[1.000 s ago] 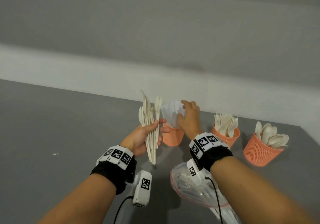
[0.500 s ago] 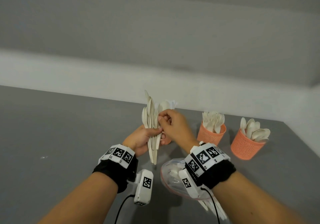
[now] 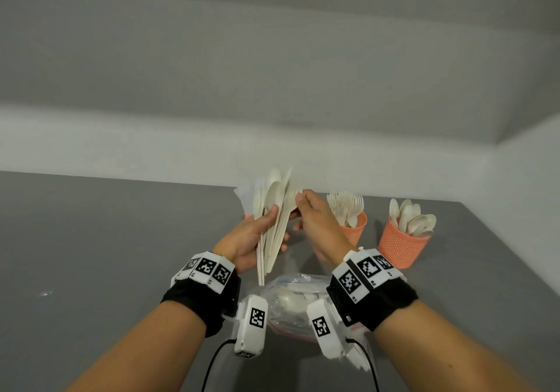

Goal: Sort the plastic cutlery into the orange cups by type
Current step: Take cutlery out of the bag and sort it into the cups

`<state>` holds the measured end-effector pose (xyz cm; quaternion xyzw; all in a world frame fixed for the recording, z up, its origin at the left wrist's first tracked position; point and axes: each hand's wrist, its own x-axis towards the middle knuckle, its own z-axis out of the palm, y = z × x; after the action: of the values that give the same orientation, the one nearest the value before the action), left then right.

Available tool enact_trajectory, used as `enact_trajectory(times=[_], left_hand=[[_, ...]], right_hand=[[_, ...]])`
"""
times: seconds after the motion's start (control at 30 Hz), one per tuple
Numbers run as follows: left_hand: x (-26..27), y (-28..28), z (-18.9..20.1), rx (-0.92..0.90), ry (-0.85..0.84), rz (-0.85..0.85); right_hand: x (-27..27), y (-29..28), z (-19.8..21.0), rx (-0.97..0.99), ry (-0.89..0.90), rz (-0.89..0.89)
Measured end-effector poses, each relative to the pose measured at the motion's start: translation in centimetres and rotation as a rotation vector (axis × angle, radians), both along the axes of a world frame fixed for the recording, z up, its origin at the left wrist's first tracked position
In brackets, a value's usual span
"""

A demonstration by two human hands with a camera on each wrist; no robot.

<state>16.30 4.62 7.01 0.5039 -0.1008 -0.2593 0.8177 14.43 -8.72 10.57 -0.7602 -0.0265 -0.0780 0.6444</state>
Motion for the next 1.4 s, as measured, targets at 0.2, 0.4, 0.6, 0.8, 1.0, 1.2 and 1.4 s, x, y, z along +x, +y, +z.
enact_trajectory(times=[0.2, 0.4, 0.6, 0.8, 1.0, 1.2, 1.4], left_hand=[[0.2, -1.7, -0.5, 0.057, 0.072, 0.109], [-0.1, -3.6, -0.2, 0.060, 0.116, 0.102], [-0.2, -4.1, -0.8, 0.053, 0.164, 0.125], [-0.3, -3.9, -0.3, 0.049, 0.113, 0.134], [-0.7, -3.0, 0.0, 0.082, 0.066, 0.071], [-0.6, -2.1, -0.5, 0.089, 0.053, 0.080], [-0.8, -1.9, -0.5, 0.109, 0.003, 0.074]], right_hand=[[0.5, -4.3, 1.8, 0.127, -0.176, -0.243], [1.8, -10.2, 2.2, 0.066, -0.218, -0.437], [3.5, -13.3, 0.1, -0.096, -0.446, -0.790], [5.5, -14.3, -2.9, -0.301, -0.341, -0.665], [6.7, -14.7, -6.1, -0.676, 0.015, -0.472], [4.5, -11.3, -3.5, -0.656, -0.334, -0.523], [3.8, -6.8, -7.7, -1.070, -0.054, 0.353]])
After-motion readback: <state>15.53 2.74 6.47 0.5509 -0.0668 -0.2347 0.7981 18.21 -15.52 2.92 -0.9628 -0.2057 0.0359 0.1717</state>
